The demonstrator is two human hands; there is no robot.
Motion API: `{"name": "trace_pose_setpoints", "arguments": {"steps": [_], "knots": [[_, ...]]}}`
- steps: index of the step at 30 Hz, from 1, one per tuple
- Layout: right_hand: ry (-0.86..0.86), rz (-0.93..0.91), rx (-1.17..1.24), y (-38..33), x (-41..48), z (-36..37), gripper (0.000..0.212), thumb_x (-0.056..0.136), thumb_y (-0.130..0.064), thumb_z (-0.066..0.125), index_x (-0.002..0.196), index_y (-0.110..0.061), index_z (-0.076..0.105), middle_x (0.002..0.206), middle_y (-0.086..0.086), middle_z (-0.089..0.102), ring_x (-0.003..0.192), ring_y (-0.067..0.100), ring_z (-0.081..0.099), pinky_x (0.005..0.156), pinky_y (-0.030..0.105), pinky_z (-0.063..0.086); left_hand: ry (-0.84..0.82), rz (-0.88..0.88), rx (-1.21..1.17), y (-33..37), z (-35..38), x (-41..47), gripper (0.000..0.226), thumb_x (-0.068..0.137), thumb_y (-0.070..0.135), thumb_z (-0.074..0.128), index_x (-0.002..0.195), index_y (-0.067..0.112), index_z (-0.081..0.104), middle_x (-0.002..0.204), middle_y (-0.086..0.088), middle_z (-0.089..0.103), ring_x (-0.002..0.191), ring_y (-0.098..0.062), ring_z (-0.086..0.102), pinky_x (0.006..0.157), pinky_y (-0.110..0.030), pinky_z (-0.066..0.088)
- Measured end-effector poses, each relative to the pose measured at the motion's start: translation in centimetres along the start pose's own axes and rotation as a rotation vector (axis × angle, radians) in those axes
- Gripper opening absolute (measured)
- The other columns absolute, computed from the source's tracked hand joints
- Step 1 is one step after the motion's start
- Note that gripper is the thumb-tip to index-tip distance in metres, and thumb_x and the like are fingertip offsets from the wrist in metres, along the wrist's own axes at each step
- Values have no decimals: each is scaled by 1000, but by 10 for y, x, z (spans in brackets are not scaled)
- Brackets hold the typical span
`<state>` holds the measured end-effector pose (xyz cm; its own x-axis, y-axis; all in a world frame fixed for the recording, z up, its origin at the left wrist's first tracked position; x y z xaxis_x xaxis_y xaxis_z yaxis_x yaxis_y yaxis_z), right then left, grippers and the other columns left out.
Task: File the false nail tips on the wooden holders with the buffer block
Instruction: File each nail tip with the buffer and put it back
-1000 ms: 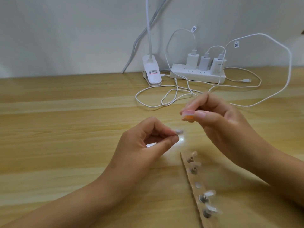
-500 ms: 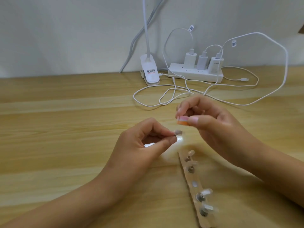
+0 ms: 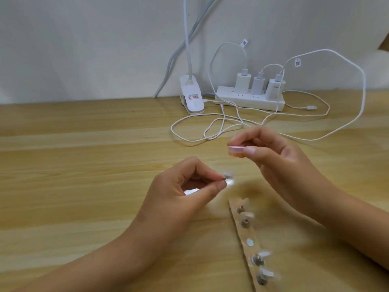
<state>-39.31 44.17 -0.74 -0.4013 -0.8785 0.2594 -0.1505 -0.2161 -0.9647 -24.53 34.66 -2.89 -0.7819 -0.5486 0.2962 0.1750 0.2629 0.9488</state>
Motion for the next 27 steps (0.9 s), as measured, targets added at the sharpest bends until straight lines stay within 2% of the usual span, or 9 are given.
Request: {"name": "trace_pose_setpoints", "arguments": {"steps": [2, 5, 8, 11, 13, 16, 21, 23, 27], "knots": [[-76, -48, 4, -5, -5, 9, 21, 81, -26, 69, 102, -29, 73, 105, -3, 70, 102, 9, 67, 93, 23, 51, 8, -5, 1, 0, 0, 0, 10, 71, 35, 75, 77, 29, 70, 86, 6, 75, 85, -10, 71, 75, -15, 51], [-88, 57, -112, 5, -5, 9, 23, 81, -26, 73, 105, -27, 75, 99, -6, 71, 95, 2, 65, 84, 15, 50, 12, -3, 1, -1, 0, 0, 10, 73, 31, 77, 78, 27, 70, 84, 5, 74, 82, -9, 71, 74, -16, 52], [-9, 61, -28, 2, 0, -1, 18, 77, -29, 72, 95, -30, 77, 97, -5, 72, 96, 4, 66, 88, 21, 48, 3, -3, -6, -1, 0, 0, 10, 73, 34, 75, 79, 29, 69, 87, 6, 75, 85, -9, 71, 76, -16, 52], [-96, -28, -13, -8, -5, 9, 18, 78, -32, 72, 95, -28, 77, 95, -3, 70, 94, 5, 66, 86, 18, 51, 7, -8, -3, -2, 0, 0, 10, 73, 36, 75, 79, 30, 69, 87, 6, 75, 86, -9, 71, 77, -17, 52], [-121, 11, -105, -2, -5, 11, 13, 82, -29, 76, 94, -26, 77, 92, 6, 68, 89, 5, 66, 83, 18, 51, 13, 1, 0, -2, -1, 0, 10, 73, 35, 75, 79, 30, 69, 84, 7, 74, 83, -7, 70, 74, -15, 51], [-7, 62, -78, 3, -1, 1, 17, 76, -32, 81, 92, -27, 76, 96, 3, 73, 96, 6, 65, 91, 24, 46, 7, 4, -6, -1, -1, 0, 10, 74, 34, 75, 79, 29, 69, 85, 7, 73, 83, -7, 70, 74, -15, 51], [-115, -106, -34, -6, -8, 19, 12, 84, -24, 73, 95, -26, 72, 96, 0, 68, 93, 11, 63, 86, 23, 53, 17, -7, -14, -2, -1, 1, 9, 72, 35, 75, 77, 31, 69, 84, 7, 74, 83, -8, 70, 75, -16, 52], [-32, -79, -22, -3, -5, 12, 11, 82, -23, 75, 90, -30, 73, 92, -1, 66, 89, 10, 61, 85, 22, 50, 20, -18, -33, -2, -2, 1, 12, 71, 35, 76, 78, 28, 69, 86, 6, 74, 84, -8, 71, 75, -16, 52], [-80, -164, 17, -12, -9, 14, 12, 83, -31, 74, 94, -29, 72, 94, 13, 61, 94, 17, 58, 88, 30, 49, 32, -32, -39, -2, -2, 1, 10, 74, 27, 79, 78, 28, 69, 87, 7, 75, 84, -7, 71, 74, -15, 52]]}}
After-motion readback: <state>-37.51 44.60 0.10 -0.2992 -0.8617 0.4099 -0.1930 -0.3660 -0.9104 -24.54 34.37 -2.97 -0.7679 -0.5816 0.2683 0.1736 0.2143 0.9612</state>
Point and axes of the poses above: each hand's wrist, its own x-axis towards the middle knuckle, its own z-axis out of the palm, y = z × x, the point moved 5 cm from there along x, towards the middle knuckle
